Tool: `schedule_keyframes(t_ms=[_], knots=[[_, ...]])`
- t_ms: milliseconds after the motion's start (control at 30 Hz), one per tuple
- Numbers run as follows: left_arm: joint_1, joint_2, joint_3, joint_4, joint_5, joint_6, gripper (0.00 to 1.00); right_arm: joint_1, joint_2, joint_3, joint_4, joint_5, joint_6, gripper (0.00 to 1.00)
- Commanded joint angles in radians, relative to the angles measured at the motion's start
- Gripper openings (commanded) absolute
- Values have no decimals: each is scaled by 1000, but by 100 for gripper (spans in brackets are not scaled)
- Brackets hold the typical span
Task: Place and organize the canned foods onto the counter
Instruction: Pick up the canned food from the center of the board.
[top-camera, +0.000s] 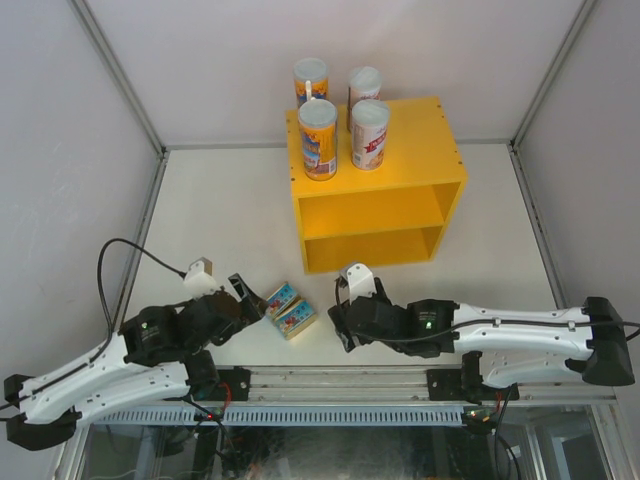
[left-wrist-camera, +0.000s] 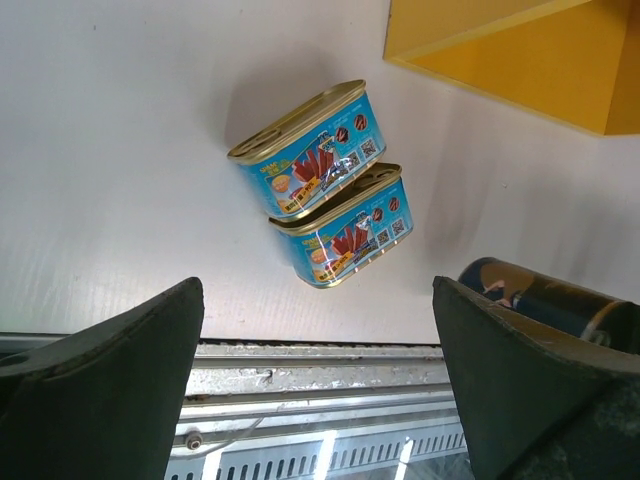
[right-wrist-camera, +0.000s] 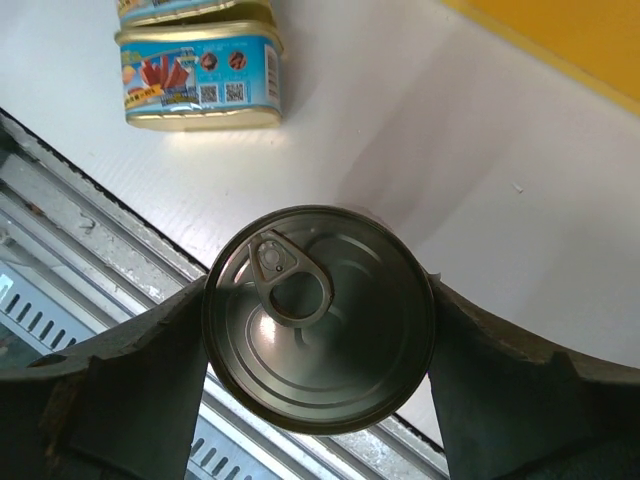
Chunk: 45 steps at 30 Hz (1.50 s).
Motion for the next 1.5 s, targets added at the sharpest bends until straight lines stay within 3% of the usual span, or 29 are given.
schedule_keyframes(t_ms=[0,833,1467], knots=[[-5,-19,-15,-1,-36,-7,99,9,-73,143,-12,76,-33,0],[-4,-34,-54,18,-45,14,99,-42,-23,931,-456,291,-227,0],[-5,-33,-83,23,-19,16,99,-550,-10,1066,-301,44,-464,0]])
